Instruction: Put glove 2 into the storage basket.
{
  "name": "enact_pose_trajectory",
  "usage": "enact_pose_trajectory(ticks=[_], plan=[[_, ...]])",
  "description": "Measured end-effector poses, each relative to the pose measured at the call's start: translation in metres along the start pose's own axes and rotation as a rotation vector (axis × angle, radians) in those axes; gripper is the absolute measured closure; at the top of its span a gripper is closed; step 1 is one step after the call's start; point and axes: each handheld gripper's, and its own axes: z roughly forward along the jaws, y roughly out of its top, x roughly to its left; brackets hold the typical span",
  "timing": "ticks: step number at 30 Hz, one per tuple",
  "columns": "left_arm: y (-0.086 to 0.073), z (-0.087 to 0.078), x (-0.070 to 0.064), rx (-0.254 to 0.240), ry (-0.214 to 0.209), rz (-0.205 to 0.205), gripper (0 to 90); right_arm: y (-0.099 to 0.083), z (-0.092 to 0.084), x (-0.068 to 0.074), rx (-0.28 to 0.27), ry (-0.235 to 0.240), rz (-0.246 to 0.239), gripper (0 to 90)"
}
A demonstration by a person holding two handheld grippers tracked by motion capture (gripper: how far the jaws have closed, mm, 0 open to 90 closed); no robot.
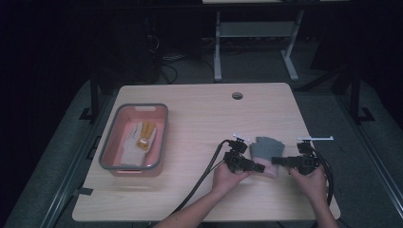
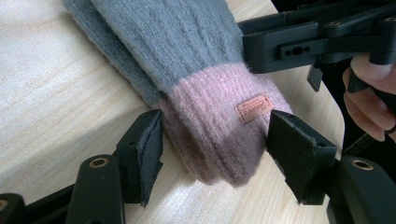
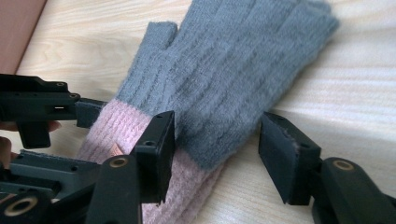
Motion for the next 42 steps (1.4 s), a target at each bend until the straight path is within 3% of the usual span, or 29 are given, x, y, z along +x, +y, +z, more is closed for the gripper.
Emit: enact_pose_trajectory(ticks=[2,9,13,19,23,28,37,42], plan=[[0.0,0.0,0.0,-0.003,0.005,0.001,37.4,-0.001,0.001,-0.001,0.002,0.016,0.033,47.1],[-0.001,0.0,0.001,-0.01,0.003,-0.018,40.7,-0.006,0.004,-0.002,-0.021,0.042,0.06,52.0],[-0.002,-0.002,0.005,-0.017,-0.036,-0.092,40.9,-0.008,0.005,-0.003,-0.02,0.06,0.079,56.1],[-0.005,-0.003,0.01,-0.023,-0.071,-0.142,45.9,-0.011,0.006,-0.005,-0.035,0.091,0.104,62.1],[-0.005,0.0,0.009,-0.033,-0.068,-0.142,49.0,-0.01,0.006,-0.003,-0.031,0.09,0.099,66.5],[-0.005,0.0,0.01,-0.044,-0.071,-0.135,59.0,-0.006,0.005,0.003,-0.016,0.07,0.088,71.5],[-0.004,-0.006,0.009,-0.057,-0.058,-0.102,61.7,-0.004,0.001,0.005,-0.013,0.102,0.096,74.0],[-0.004,-0.016,0.011,-0.065,-0.06,-0.098,61.7,0.0,0.002,0.014,-0.01,0.098,0.071,74.0]])
